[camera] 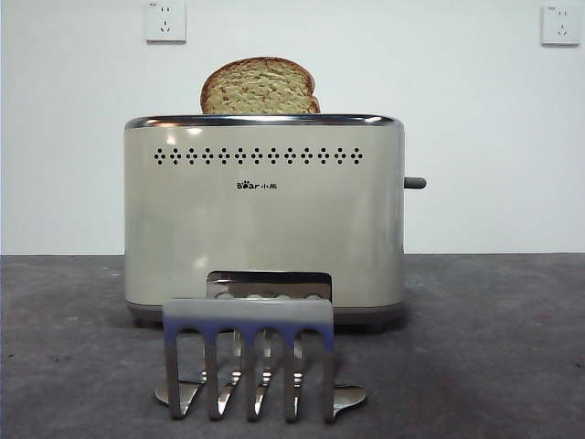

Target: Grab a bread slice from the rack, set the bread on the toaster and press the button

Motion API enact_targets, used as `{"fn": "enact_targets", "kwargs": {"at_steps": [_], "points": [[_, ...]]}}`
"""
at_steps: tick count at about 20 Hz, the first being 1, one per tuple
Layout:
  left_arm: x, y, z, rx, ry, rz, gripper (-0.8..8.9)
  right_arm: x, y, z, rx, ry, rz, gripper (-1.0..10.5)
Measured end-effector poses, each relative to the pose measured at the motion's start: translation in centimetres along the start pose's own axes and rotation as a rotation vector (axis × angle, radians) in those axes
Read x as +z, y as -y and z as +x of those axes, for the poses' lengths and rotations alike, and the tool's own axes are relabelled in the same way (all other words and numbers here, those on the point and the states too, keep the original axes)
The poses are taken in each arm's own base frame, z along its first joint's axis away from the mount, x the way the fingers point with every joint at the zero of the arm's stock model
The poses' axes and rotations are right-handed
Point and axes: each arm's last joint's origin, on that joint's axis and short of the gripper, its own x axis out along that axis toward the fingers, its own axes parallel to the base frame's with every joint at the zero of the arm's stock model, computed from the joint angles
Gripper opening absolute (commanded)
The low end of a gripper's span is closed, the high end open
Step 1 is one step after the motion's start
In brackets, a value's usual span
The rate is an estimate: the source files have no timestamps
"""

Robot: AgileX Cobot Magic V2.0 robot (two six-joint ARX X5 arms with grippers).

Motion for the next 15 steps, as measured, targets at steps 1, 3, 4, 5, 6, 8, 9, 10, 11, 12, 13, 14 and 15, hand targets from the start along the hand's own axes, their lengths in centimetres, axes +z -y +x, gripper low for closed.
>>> {"fn": "enact_targets", "kwargs": {"at_steps": [1,3,4,5,6,8,9,10,11,12,13,14,15], "points": [[0.0,0.0,0.0,0.000,0.000,0.000,-0.03,-2.0,0.5,-1.1,-0.006,-0.009,0.015,0.0],[0.0,0.0,0.0,0.000,0.000,0.000,-0.03,-5.9,1.2,-2.5,-0.016,-0.059,0.018,0.0],[0.0,0.0,0.0,0.000,0.000,0.000,-0.03,-7.8,1.5,-3.0,-0.031,-0.101,0.011,0.0],[0.0,0.0,0.0,0.000,0.000,0.000,-0.03,-9.5,1.8,-3.4,-0.045,-0.147,0.000,0.0],[0.0,0.0,0.0,0.000,0.000,0.000,-0.03,-10.7,2.0,-3.6,-0.053,-0.186,-0.010,0.0],[0.0,0.0,0.0,0.000,0.000,0.000,-0.03,-12.5,2.3,-4.1,-0.065,-0.267,-0.028,0.0],[0.0,0.0,0.0,0.000,0.000,0.000,-0.03,-12.9,2.4,-4.3,-0.069,-0.292,-0.035,0.0],[0.0,0.0,0.0,0.000,0.000,0.000,-0.03,-13.4,2.5,-4.5,-0.072,-0.316,-0.041,0.0],[0.0,0.0,0.0,0.000,0.000,0.000,-0.03,-13.8,2.5,-4.7,-0.075,-0.334,-0.046,0.0],[0.0,0.0,0.0,0.000,0.000,0.000,-0.03,-14.2,2.6,-4.9,-0.077,-0.344,-0.049,0.0],[0.0,0.0,0.0,0.000,0.000,0.000,-0.03,-14.5,2.7,-4.9,-0.077,-0.348,-0.050,0.0],[0.0,0.0,0.0,0.000,0.000,0.000,-0.03,-15.0,2.7,-5.0,-0.078,-0.353,-0.051,0.0],[0.0,0.0,0.0,0.000,0.000,0.000,-0.03,-15.4,2.8,-5.1,-0.077,-0.354,-0.051,0.0]]}}
